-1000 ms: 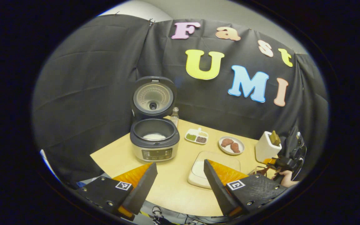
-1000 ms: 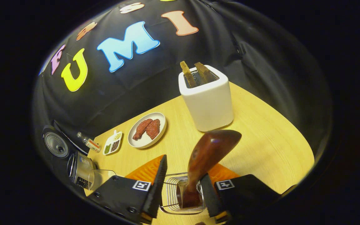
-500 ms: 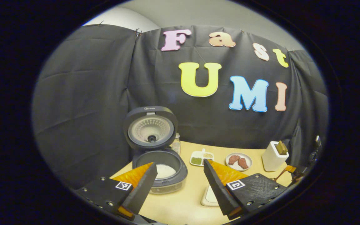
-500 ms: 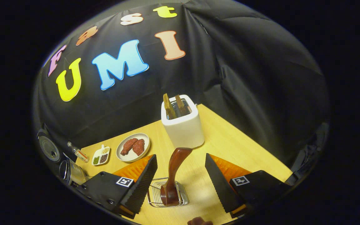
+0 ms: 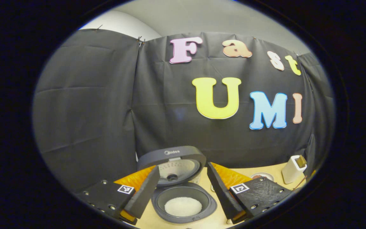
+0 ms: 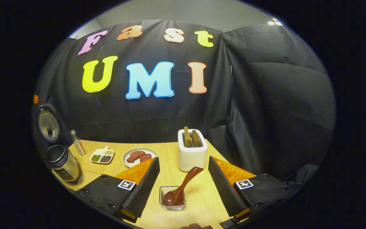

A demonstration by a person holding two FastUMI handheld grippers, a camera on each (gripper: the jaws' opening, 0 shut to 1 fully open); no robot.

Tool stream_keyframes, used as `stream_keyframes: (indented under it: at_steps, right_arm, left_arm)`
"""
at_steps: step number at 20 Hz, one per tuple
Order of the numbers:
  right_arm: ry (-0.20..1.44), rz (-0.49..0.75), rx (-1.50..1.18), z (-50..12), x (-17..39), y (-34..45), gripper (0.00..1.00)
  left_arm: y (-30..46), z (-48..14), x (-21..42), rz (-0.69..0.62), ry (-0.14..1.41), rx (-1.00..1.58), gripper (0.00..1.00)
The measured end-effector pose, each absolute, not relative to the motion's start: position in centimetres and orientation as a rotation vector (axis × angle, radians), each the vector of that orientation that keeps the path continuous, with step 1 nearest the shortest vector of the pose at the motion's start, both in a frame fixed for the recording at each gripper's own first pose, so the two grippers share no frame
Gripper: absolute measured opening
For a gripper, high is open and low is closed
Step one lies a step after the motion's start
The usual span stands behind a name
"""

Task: Close the left gripper, press the button to open the rice cooker; take a wooden spoon from the chopstick holder with the right hand, scoop a spoonful of rice and pour it into the rice cooker, then put the wooden spoon back into the chopstick holder.

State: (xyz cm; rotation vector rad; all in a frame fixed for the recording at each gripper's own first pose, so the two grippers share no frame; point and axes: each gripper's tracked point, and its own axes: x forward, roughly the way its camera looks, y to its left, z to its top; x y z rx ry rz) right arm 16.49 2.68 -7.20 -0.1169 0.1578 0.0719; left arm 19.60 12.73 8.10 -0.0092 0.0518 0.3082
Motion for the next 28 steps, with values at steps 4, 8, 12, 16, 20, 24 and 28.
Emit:
stream_keyframes:
  at_steps: [4,8,12,16,20,24,28]
  right_arm:
    - [0.117,0.097,-0.125,-4.8,13.9,7.2,0.98]
    - [0.071,0.104,-0.167,-2.3,12.3,9.4,0.97]
    - [0.053,0.105,-0.175,-1.0,11.6,10.2,0.99]
    - [0.047,0.114,-0.199,-1.9,12.4,9.5,0.99]
    - [0.078,0.167,-0.188,-3.0,14.3,8.7,0.99]
    - [0.130,0.226,-0.137,-4.9,15.9,8.4,0.99]
    - [0.153,0.262,-0.091,-5.7,16.6,7.9,0.99]
  left_arm:
    - [17.0,8.8,23.8,0.315,0.034,-0.034,0.94]
    - [19.7,8.4,27.9,0.314,0.052,-0.033,0.93]
    - [19.6,7.3,31.3,0.292,0.073,-0.057,0.93]
    - [19.5,5.8,31.7,0.354,0.113,-0.058,0.94]
    - [17.8,4.9,29.9,0.378,0.174,-0.101,0.97]
    - [15.6,2.9,27.5,0.404,0.226,-0.111,0.95]
    - [13.2,-0.2,24.8,0.417,0.316,-0.146,0.97]
